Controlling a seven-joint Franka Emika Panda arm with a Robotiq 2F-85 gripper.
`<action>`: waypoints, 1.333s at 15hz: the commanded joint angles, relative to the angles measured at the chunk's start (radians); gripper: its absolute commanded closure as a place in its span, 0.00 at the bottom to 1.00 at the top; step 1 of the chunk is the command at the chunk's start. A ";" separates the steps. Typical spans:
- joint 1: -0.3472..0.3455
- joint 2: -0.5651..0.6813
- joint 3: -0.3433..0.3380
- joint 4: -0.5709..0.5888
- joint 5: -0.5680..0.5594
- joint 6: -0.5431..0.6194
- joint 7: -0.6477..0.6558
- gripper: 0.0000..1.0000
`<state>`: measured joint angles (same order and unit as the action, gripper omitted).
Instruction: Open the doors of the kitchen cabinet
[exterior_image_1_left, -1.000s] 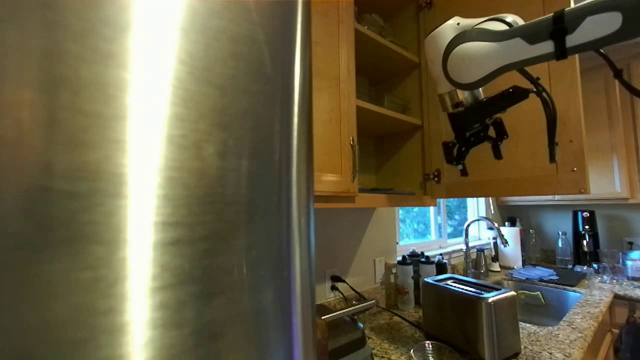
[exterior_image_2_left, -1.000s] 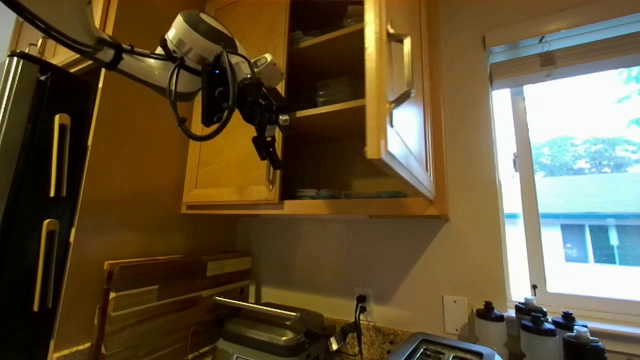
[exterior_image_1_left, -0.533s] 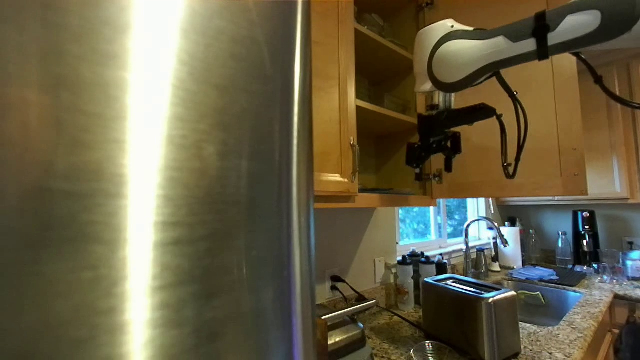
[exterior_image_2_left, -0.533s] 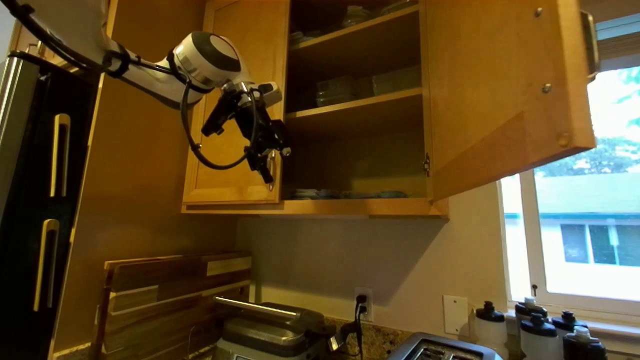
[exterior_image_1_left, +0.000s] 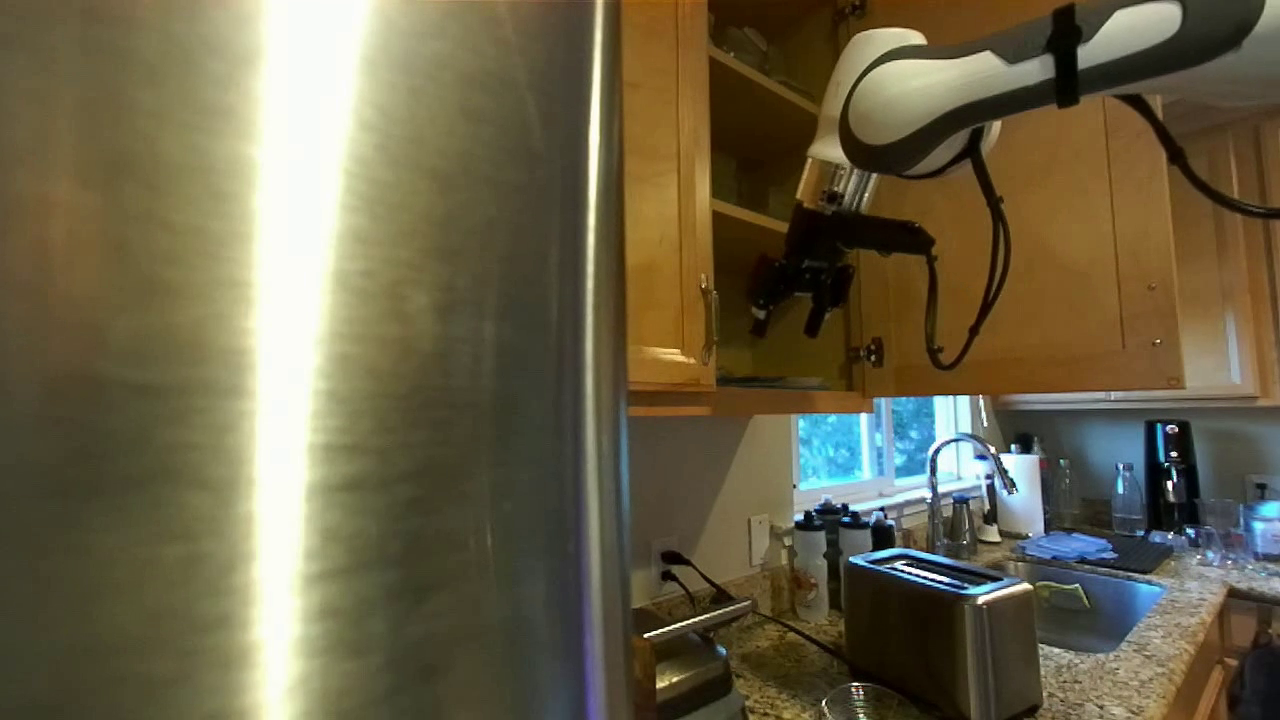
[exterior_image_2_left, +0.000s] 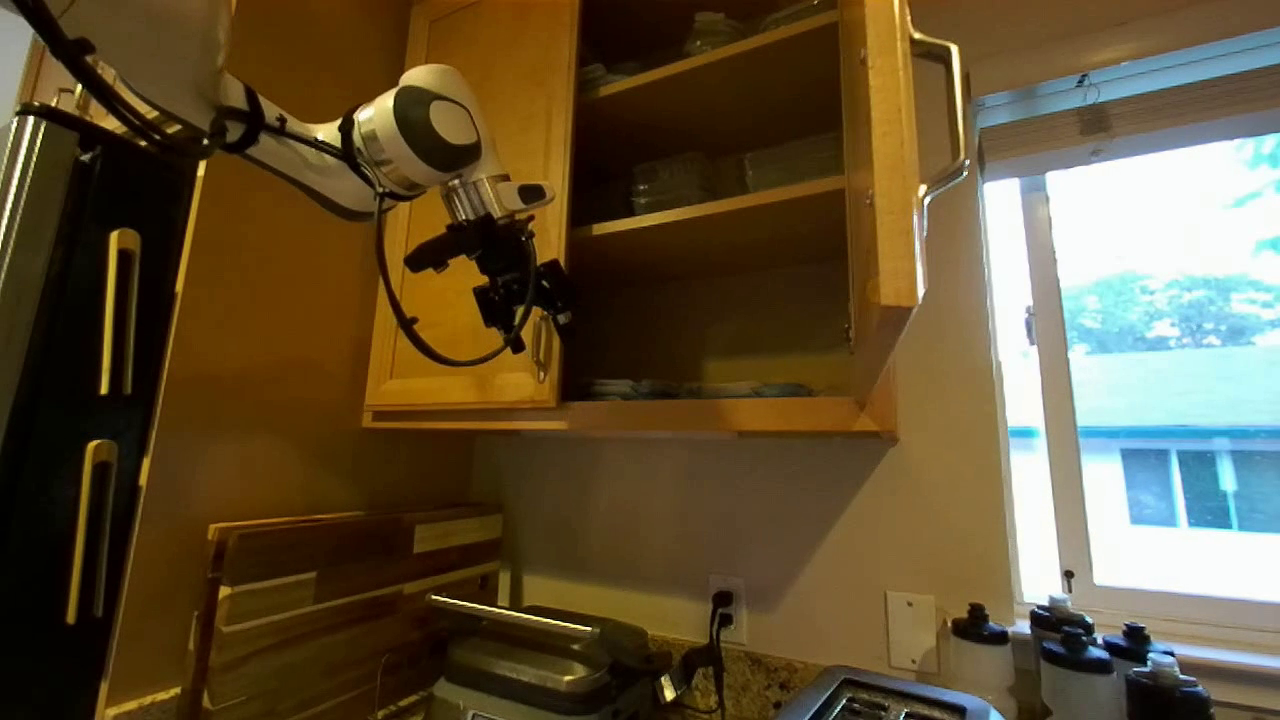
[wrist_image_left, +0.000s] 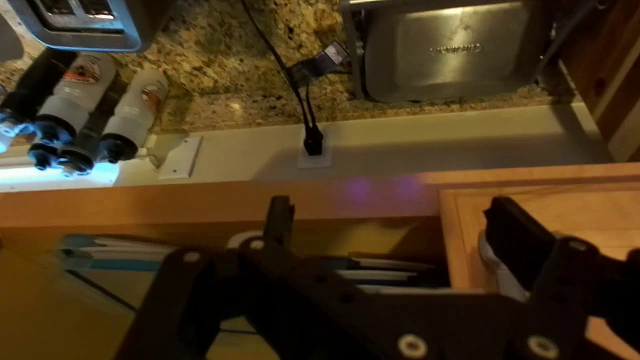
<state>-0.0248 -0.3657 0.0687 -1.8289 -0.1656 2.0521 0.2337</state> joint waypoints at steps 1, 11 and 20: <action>0.024 0.054 -0.015 0.037 0.071 0.060 -0.056 0.00; 0.045 0.150 0.006 0.145 0.128 0.065 -0.105 0.00; 0.043 0.154 0.004 0.140 0.092 0.199 -0.124 0.64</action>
<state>0.0166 -0.2127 0.0743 -1.6791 -0.0524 2.2104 0.1220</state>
